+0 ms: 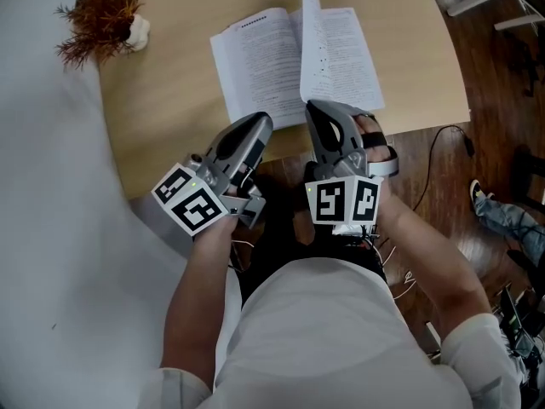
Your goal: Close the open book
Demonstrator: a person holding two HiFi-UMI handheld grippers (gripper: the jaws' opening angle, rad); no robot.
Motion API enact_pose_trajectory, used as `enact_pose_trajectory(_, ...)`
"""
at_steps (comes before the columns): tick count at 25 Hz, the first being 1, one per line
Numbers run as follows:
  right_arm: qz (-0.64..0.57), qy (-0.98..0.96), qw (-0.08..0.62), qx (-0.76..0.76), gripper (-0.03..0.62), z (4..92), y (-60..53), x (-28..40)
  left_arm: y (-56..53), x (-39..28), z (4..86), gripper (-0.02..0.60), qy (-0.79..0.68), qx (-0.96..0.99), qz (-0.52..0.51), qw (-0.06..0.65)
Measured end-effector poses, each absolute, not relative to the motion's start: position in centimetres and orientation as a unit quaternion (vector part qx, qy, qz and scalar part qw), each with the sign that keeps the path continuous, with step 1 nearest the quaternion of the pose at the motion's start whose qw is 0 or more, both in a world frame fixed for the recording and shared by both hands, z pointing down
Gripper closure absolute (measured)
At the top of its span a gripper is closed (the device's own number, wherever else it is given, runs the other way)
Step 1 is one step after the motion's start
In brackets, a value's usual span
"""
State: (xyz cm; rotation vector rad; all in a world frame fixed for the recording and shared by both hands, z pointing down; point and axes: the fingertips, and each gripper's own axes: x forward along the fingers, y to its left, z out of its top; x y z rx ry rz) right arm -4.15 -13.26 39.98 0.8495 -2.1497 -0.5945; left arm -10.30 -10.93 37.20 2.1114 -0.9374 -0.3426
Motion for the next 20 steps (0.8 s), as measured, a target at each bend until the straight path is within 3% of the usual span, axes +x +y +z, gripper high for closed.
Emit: enact_pose_trajectory(20, -0.125, -0.826, 0.371, 0.406, 0.591, 42.5, -15.8, 2.9, -12.5, -6.0, 39.4, 0.584, -0.368, 0.835, -0.095, 0.398)
